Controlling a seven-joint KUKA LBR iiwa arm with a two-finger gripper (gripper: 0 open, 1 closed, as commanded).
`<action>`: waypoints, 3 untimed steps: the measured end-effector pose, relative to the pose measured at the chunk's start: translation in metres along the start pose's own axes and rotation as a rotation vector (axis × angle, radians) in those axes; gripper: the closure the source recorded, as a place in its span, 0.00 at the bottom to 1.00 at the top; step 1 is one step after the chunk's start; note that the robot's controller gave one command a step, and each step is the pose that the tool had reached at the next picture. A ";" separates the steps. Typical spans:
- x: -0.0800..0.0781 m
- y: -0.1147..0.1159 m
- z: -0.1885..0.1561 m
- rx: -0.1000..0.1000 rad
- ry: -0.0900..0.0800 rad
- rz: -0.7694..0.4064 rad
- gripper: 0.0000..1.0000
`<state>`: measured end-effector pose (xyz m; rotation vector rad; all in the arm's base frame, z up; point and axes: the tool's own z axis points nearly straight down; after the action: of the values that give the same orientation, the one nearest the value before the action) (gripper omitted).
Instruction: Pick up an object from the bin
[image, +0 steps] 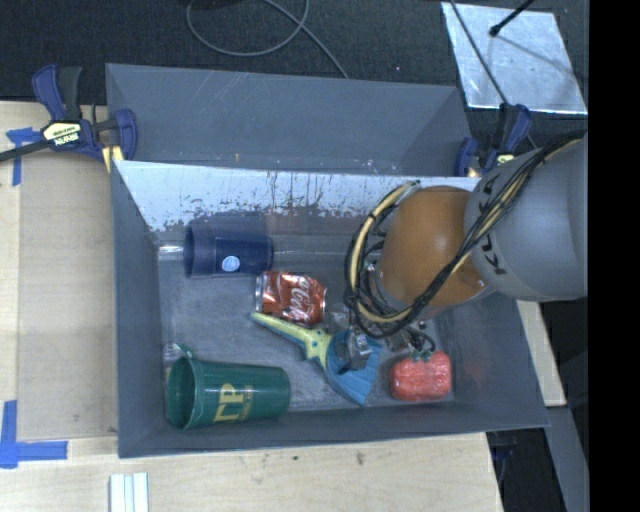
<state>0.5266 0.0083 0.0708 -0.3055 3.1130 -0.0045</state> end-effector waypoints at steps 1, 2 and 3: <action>0.000 0.000 0.000 0.000 0.000 0.000 1.00; 0.001 -0.002 -0.031 -0.002 0.009 -0.005 1.00; -0.004 -0.002 -0.068 0.000 -0.004 0.004 1.00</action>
Offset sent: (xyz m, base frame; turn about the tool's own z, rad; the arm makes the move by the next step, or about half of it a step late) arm 0.0031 -0.0046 0.0705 -0.0136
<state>0.5299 0.0071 0.1392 -0.2984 3.1096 -0.0046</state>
